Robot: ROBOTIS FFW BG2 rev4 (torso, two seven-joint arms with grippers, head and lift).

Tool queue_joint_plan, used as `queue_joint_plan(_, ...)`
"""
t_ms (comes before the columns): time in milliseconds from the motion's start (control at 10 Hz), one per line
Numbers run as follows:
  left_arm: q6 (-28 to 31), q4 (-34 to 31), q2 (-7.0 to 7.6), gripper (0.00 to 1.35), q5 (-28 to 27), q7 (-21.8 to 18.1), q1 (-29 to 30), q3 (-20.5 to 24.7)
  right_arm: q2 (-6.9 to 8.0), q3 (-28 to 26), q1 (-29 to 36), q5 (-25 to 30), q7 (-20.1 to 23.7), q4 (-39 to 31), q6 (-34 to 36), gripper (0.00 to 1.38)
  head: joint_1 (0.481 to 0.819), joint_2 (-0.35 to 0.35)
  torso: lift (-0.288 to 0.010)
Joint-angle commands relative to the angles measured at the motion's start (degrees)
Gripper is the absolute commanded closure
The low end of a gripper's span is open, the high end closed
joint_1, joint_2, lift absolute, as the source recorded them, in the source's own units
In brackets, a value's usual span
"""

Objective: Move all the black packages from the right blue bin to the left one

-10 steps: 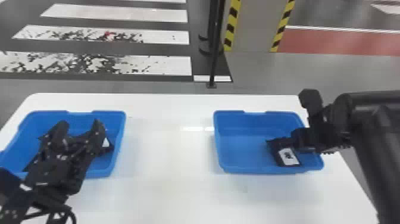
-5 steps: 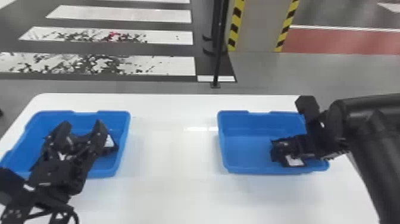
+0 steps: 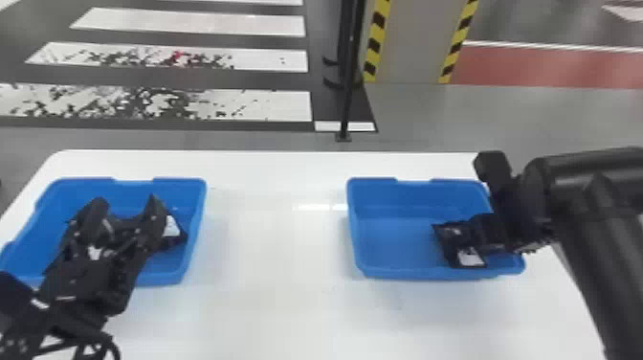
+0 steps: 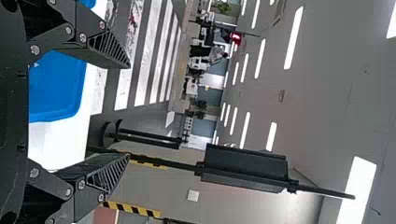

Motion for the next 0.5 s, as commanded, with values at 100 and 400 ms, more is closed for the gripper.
queue_joint_plan(100, -0.1, 0.1, -0.04, 0.40, 0.0, 0.0, 0.0, 0.2, 0.00, 0.2, -0.5, 0.2, -0.1, 0.4, 0.1, 0.90, 0.695, -0.080, -0.140)
queue_joint_plan(400, -0.7, 0.5, -0.22, 0.40, 0.6, 0.0, 0.0, 0.3, 0.00, -0.2, 3.2, -2.3, -0.2, -7.2, 0.1, 1.05, 0.695, -0.074, -0.140)
